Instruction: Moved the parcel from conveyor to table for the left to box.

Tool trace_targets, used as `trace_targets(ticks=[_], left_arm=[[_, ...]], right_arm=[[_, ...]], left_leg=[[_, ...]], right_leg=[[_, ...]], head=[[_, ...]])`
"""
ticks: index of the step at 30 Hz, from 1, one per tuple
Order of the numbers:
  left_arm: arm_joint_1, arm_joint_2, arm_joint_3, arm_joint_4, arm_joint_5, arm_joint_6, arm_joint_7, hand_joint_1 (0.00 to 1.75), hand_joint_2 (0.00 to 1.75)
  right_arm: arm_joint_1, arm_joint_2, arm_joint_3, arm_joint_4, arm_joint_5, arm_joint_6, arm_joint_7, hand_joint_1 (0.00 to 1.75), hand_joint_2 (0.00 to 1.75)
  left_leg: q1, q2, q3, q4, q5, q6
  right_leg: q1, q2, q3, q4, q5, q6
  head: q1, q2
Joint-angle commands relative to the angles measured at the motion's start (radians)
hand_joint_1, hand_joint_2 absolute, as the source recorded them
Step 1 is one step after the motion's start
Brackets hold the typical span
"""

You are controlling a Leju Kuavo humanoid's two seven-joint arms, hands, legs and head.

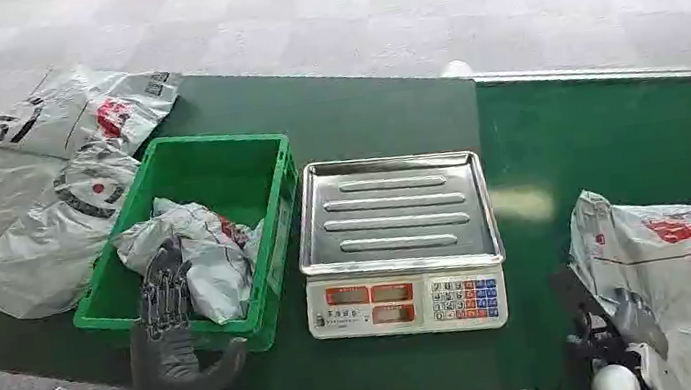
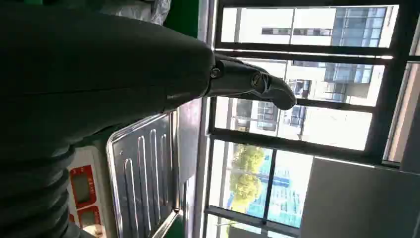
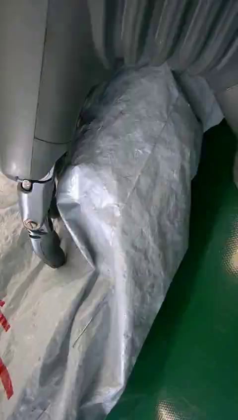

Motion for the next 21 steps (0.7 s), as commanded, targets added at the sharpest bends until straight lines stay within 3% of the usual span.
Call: trace_targets(ticks=[1,14,15,16,18,21], left_arm=[[-0.023,0.02,-0.005,0.045,0.005,0.004,0.006,0.0,1.75],[-0.018,0.023,-0.004,0.042,0.005,0.009,0.008,0.0,1.75],[-0.017,0.023,-0.004,0.037,0.005,0.01,0.009,0.0,1.75],[-0.016,0.022,-0.004,0.034,0.004,0.01,0.011,0.0,1.75],[-0.016,0.022,-0.003,0.033,0.004,0.01,0.016,0.0,1.75],[-0.019,0.019,-0.003,0.036,0.004,0.011,0.017,0.0,1.75]], right_arm=[[-0.032,-0.008,-0.013,0.109,0.005,0.017,0.017,0.0,1.75],[-0.022,0.007,-0.023,0.062,-0.023,0.03,0.007,0.0,1.75],[-0.019,0.007,-0.02,0.05,-0.025,0.029,0.007,0.14,1.75],[-0.017,0.006,-0.017,0.039,-0.03,0.027,0.006,1.59,1.75],[-0.018,-0.001,-0.012,0.032,-0.034,0.027,0.007,1.75,1.75],[-0.02,-0.008,-0.013,0.038,-0.04,0.026,0.007,1.75,1.75]], left_leg=[[0.001,0.0,0.006,-0.003,0.0,0.0],[0.0,-0.001,0.007,0.001,-0.002,0.003],[0.0,-0.001,0.008,0.0,-0.002,0.003],[0.0,-0.001,0.008,0.0,-0.002,0.003],[0.0,-0.001,0.007,0.001,-0.003,0.003],[-0.001,-0.001,0.008,0.0,-0.003,0.003]], right_leg=[[0.001,-0.001,0.006,-0.004,0.0,0.0],[0.0,-0.002,0.01,-0.002,-0.002,0.001],[0.0,-0.002,0.011,-0.003,-0.002,0.001],[0.0,-0.002,0.01,-0.002,-0.002,0.001],[-0.001,-0.002,0.01,-0.001,-0.003,0.002],[-0.001,-0.002,0.011,-0.002,-0.003,0.002]], head=[[0.0,0.0],[0.0,0.0],[0.0,0.0],[0.0,0.0],[0.0,0.0],[0.0,0.0]])
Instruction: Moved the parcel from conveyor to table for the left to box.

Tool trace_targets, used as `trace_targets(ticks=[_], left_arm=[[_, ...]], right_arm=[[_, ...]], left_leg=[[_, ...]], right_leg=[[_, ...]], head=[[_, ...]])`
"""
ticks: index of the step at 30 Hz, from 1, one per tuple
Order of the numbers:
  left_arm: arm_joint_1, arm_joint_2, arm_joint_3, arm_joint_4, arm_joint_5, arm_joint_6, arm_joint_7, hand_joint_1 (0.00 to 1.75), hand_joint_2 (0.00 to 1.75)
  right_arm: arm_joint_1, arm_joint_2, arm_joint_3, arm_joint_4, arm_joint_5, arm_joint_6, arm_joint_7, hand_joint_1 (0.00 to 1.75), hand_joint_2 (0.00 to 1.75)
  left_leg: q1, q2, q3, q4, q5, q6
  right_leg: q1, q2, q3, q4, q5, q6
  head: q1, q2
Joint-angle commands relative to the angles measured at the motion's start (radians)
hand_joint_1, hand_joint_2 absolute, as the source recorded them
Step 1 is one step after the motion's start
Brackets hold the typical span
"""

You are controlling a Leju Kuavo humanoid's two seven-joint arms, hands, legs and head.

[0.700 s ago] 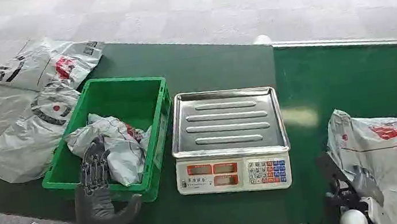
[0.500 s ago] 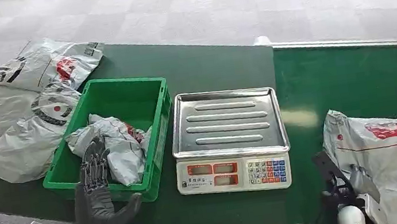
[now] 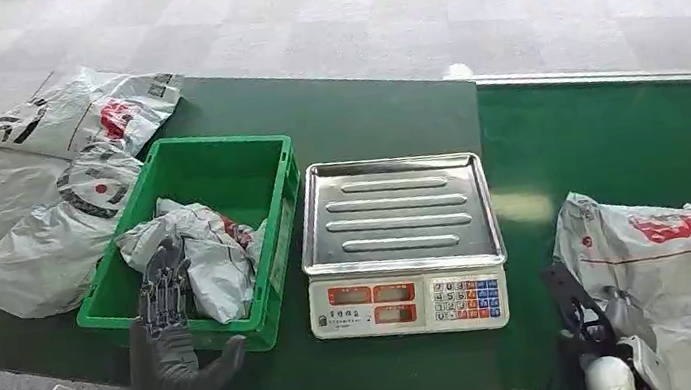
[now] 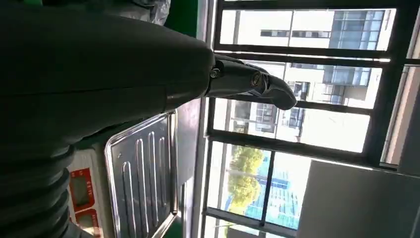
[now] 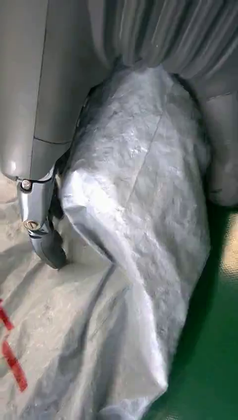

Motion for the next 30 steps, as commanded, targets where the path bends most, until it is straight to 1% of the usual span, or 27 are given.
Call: trace_targets(ticks=[1,9,11,12,24,25,27,28,30], left_arm=[[-0.016,0.019,-0.003,0.035,0.003,0.003,0.011,0.0,1.75],[-0.026,0.019,-0.009,0.043,0.003,0.001,0.014,0.0,1.75],[-0.024,0.016,-0.012,0.042,0.002,0.004,0.014,0.0,1.75],[-0.022,0.015,-0.011,0.041,0.003,0.004,0.014,0.0,1.75],[-0.019,0.008,-0.009,0.041,0.005,0.001,0.016,0.0,1.75],[-0.018,0.01,-0.009,0.042,0.004,-0.004,0.018,0.0,1.75],[-0.016,0.012,-0.01,0.04,0.004,-0.004,0.017,0.0,1.75],[-0.015,0.014,-0.01,0.035,0.004,-0.002,0.016,0.0,1.75],[-0.01,0.016,-0.005,0.023,0.004,0.002,0.016,0.0,1.75]], right_arm=[[0.002,-0.01,-0.012,0.018,-0.027,0.001,-0.004,1.75,1.75],[0.013,-0.012,-0.011,0.0,-0.035,-0.004,-0.007,1.75,1.75],[0.013,-0.013,-0.014,-0.001,-0.033,-0.011,-0.004,1.71,1.75],[0.013,-0.013,-0.015,-0.001,-0.033,-0.012,-0.004,1.75,1.75],[0.021,-0.011,-0.018,-0.005,-0.033,-0.017,-0.004,1.75,1.75],[0.029,-0.01,-0.025,-0.018,-0.028,-0.046,-0.003,1.75,1.75],[0.043,-0.009,-0.04,-0.051,-0.036,-0.065,-0.013,1.75,1.75],[0.05,-0.006,-0.049,-0.074,-0.041,-0.078,-0.021,1.75,1.75],[0.061,0.007,-0.069,-0.138,-0.033,-0.17,-0.05,1.75,1.75]], left_leg=[[0.001,0.0,0.002,-0.001,0.0,0.0],[0.001,-0.001,0.003,-0.003,0.0,-0.001],[0.0,-0.001,0.003,-0.003,0.0,-0.001],[0.0,-0.001,0.002,-0.002,0.0,-0.001],[0.0,-0.001,0.002,-0.002,-0.001,-0.001],[0.0,-0.001,0.003,-0.003,-0.001,-0.001],[0.0,-0.001,0.001,-0.001,-0.001,-0.001],[0.0,-0.001,0.004,-0.003,-0.001,-0.001],[0.0,-0.002,0.001,-0.001,-0.001,-0.001]], right_leg=[[0.001,-0.001,0.002,-0.002,0.0,0.0],[0.001,-0.002,0.003,-0.003,0.0,0.0],[0.001,-0.002,0.003,-0.003,0.0,0.0],[0.001,-0.002,0.002,-0.002,0.0,0.0],[0.001,-0.002,0.002,-0.002,-0.001,0.0],[0.001,-0.002,0.003,-0.003,-0.001,0.0],[0.0,-0.002,0.001,-0.001,-0.001,0.0],[0.001,-0.003,0.004,-0.004,-0.001,0.0],[0.0,-0.002,0.001,-0.001,-0.002,0.001]], head=[[0.0,0.0],[0.0,0.0],[0.0,0.0],[0.0,0.0],[0.0,0.0],[0.0,0.0],[0.0,0.0],[0.0,0.0],[0.0,0.0]])
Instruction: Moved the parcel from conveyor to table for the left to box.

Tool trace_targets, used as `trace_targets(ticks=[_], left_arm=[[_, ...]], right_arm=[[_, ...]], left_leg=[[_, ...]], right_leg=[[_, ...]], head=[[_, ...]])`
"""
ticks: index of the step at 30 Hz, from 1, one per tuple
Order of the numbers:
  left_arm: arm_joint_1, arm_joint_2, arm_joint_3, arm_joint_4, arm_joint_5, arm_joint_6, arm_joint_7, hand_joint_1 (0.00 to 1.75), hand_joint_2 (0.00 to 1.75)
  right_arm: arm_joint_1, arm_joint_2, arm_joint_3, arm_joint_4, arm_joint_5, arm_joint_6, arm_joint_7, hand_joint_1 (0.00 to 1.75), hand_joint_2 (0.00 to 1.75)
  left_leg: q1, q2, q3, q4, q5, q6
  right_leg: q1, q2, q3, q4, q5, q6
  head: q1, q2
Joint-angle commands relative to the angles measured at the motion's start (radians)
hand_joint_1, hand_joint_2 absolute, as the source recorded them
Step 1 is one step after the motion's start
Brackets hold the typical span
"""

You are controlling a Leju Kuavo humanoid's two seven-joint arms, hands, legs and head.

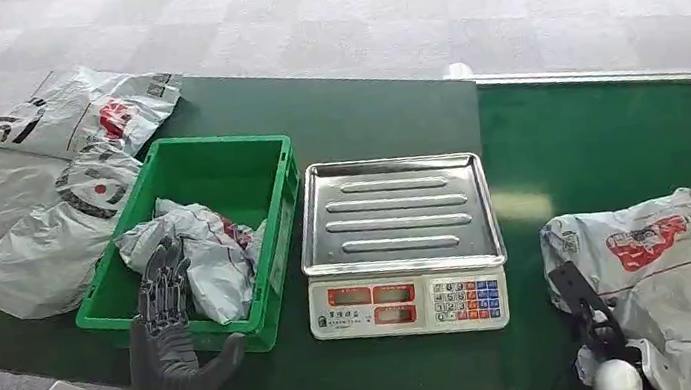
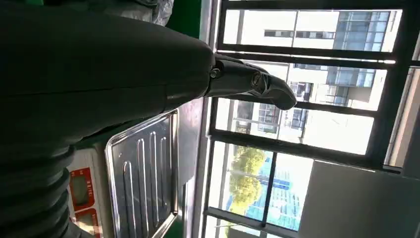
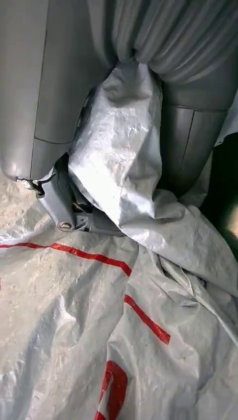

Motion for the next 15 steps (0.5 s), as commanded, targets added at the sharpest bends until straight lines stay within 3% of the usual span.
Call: trace_targets(ticks=[1,2,3,7,11,15], left_arm=[[0.003,0.013,-0.002,0.011,0.006,0.002,0.001,0.0,1.75],[0.008,0.011,-0.002,0.008,0.006,0.001,0.0,0.0,1.75],[0.012,0.005,0.001,0.003,0.004,0.001,-0.005,0.0,1.75],[-0.003,-0.002,-0.012,0.03,-0.009,0.01,-0.035,0.0,1.75],[-0.003,-0.012,-0.012,0.032,-0.011,0.033,-0.053,0.0,1.75],[0.008,-0.024,-0.001,0.023,-0.01,0.043,-0.07,0.0,1.75]], right_arm=[[0.057,0.037,-0.089,-0.193,0.002,-0.234,-0.08,1.75,1.75],[0.071,0.042,-0.096,-0.23,0.004,-0.248,-0.083,1.75,1.75],[0.092,0.061,-0.116,-0.316,-0.043,-0.351,-0.166,1.75,1.75],[0.159,0.149,-0.218,-0.557,-0.198,-0.576,-0.429,1.75,1.75],[0.12,0.23,-0.335,-0.66,-0.284,-0.583,-0.642,1.75,1.75],[0.018,0.263,-0.317,-0.7,-0.33,-0.583,-0.821,1.75,1.75]], left_leg=[[0.0,-0.001,0.002,-0.002,0.0,0.0],[-0.001,-0.001,0.002,-0.001,-0.001,0.0],[-0.001,0.0,0.002,-0.001,-0.001,0.0],[-0.001,-0.003,0.001,-0.001,-0.001,0.0],[-0.002,-0.003,0.001,-0.001,-0.002,-0.001],[-0.001,0.003,0.001,0.0,-0.003,-0.001]], right_leg=[[0.0,-0.002,0.002,-0.001,-0.001,0.0],[-0.001,-0.001,0.002,0.0,-0.001,0.0],[-0.001,-0.001,0.002,0.0,-0.001,0.0],[-0.001,-0.003,0.001,0.001,-0.003,0.0],[-0.001,-0.003,0.0,0.001,-0.004,0.0],[-0.001,0.003,-0.001,0.001,-0.002,0.0]], head=[[0.0,0.0],[0.0,0.0],[0.0,0.0],[0.0,0.0],[0.0,0.0],[0.0,0.0]])
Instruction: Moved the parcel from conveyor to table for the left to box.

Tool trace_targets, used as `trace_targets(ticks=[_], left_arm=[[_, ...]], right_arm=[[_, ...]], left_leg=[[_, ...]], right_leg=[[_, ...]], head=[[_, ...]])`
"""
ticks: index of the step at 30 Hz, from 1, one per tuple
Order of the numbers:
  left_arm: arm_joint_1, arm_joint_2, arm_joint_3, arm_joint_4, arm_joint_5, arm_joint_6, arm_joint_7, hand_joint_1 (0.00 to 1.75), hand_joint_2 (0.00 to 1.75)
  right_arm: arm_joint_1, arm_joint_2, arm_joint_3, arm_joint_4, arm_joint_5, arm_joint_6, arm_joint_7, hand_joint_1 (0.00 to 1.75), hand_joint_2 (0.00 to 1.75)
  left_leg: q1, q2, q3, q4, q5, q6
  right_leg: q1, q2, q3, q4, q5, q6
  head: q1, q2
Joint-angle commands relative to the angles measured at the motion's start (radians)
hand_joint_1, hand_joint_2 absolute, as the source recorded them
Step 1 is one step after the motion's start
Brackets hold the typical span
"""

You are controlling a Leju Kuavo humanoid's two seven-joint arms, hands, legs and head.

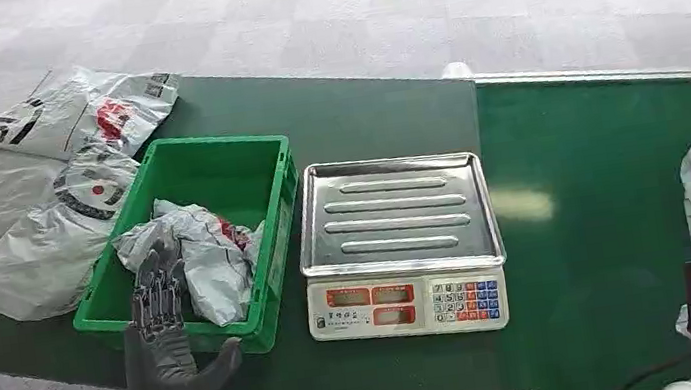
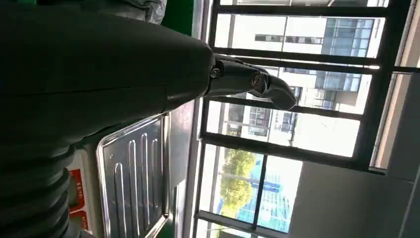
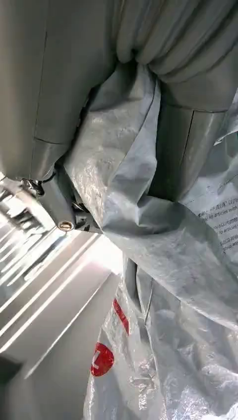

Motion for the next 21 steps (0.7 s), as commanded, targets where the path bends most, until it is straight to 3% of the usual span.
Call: trace_targets(ticks=[1,3,5,6,7,9,11,13,19,21], left_arm=[[-0.005,-0.014,0.0,0.029,0.0,0.023,-0.026,0.0,1.75],[-0.006,-0.012,0.005,0.019,-0.002,0.034,-0.026,0.0,1.75],[-0.005,-0.006,0.016,0.013,0.002,0.04,-0.037,0.0,1.75],[-0.007,-0.003,0.024,0.011,0.004,0.036,-0.045,0.0,1.75],[-0.016,0.003,0.029,0.015,0.004,0.022,-0.054,0.0,1.75],[-0.054,0.001,0.04,0.048,-0.001,-0.004,-0.067,0.0,1.75],[-0.098,0.012,0.026,0.083,-0.005,-0.008,-0.076,0.0,1.75],[-0.107,0.015,0.024,0.088,-0.007,-0.006,-0.073,0.0,1.75],[-0.096,0.016,0.022,0.079,-0.007,0.002,-0.073,0.0,1.75],[-0.119,0.032,0.012,0.089,-0.006,0.007,-0.074,0.0,1.75]], right_arm=[[-0.146,0.145,-0.126,-0.207,-0.078,-0.001,-0.25,1.75,1.75],[-0.203,0.087,-0.031,-0.154,-0.08,-0.001,-0.212,1.75,1.75],[-0.241,-0.064,0.182,-0.043,-0.049,0.045,-0.057,1.75,1.75],[-0.28,-0.118,0.269,0.006,-0.066,0.128,-0.004,1.75,1.75],[-0.328,-0.177,0.382,0.071,-0.095,0.297,0.023,1.75,1.75],[-0.509,-0.211,0.577,0.293,-0.139,0.534,0.039,1.75,1.75],[-0.682,-0.207,0.761,0.543,-0.102,0.636,0.023,1.75,1.75],[-0.718,-0.187,0.797,0.61,-0.098,0.59,0.026,1.75,1.75],[-0.664,-0.229,0.81,0.525,-0.129,0.588,0.04,1.75,1.75],[-0.76,-0.193,0.922,0.649,-0.079,0.727,0.028,1.75,1.75]], left_leg=[[0.0,0.003,0.002,-0.001,-0.001,0.0],[0.0,0.007,0.002,-0.001,-0.001,0.0],[0.0,0.008,0.0,0.0,0.0,0.0],[0.0,0.012,0.001,-0.001,0.0,0.0],[0.0,0.014,0.002,-0.001,0.0,0.001],[-0.001,0.02,-0.002,0.0,-0.001,0.001],[-0.001,0.026,-0.004,-0.001,-0.001,0.001],[-0.001,0.033,-0.003,-0.002,0.001,0.0],[0.001,-0.004,0.001,-0.001,0.012,-0.001],[0.002,-0.007,-0.002,-0.001,0.012,-0.002]], right_leg=[[0.0,0.002,0.001,0.0,0.0,0.0],[0.0,0.006,0.0,0.0,0.001,0.0],[0.0,0.008,0.001,-0.001,0.002,0.0],[0.0,0.011,0.001,-0.002,0.003,0.0],[0.0,0.012,0.0,-0.002,0.004,0.001],[-0.001,0.018,0.003,0.0,0.005,0.001],[-0.001,0.025,0.001,-0.001,0.008,0.001],[-0.001,0.032,-0.001,-0.002,0.013,0.0],[0.001,-0.003,0.001,-0.001,0.009,0.0],[0.002,-0.004,0.0,-0.001,0.009,-0.001]], head=[[0.0,0.0],[0.0,0.0],[0.0,0.0],[0.0,0.0],[0.0,0.0],[0.0,0.0],[0.0,0.0],[0.0,0.0],[0.0,0.0],[0.0,0.0]])
